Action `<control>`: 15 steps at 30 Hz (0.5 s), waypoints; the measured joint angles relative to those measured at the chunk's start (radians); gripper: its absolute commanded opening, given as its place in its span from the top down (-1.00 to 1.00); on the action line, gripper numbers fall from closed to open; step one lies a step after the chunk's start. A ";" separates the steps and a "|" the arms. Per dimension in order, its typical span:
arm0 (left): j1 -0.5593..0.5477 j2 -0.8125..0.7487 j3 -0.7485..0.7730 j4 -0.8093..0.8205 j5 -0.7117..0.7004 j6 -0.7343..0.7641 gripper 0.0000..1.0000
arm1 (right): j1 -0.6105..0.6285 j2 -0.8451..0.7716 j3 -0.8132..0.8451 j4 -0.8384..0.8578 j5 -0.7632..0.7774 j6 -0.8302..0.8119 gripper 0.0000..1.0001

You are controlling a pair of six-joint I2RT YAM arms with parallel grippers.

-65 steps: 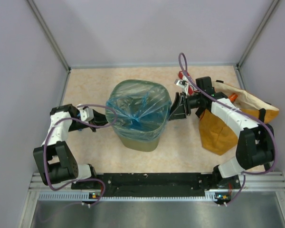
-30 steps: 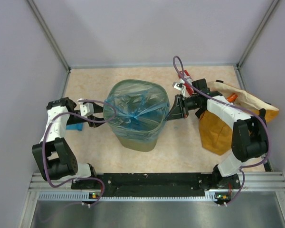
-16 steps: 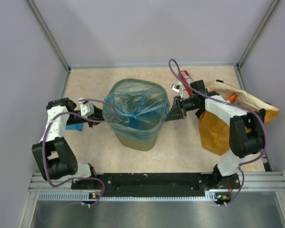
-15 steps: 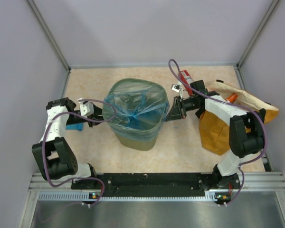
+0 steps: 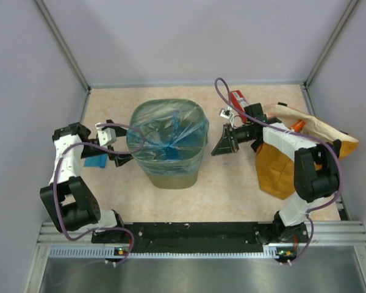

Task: Put the trash bags into the trash bin
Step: Place the trash bag in the trash bin.

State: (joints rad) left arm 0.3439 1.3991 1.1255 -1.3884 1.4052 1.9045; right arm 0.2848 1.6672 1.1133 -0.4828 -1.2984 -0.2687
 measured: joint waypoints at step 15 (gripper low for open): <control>0.005 -0.042 -0.036 0.001 -0.009 -0.020 -0.43 | 0.000 0.039 0.064 0.004 -0.091 0.086 -0.72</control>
State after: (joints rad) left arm 0.3492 1.3571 1.0893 -1.3876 1.3964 1.8843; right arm 0.2848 1.7058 1.1778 -0.4786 -1.3891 -0.1829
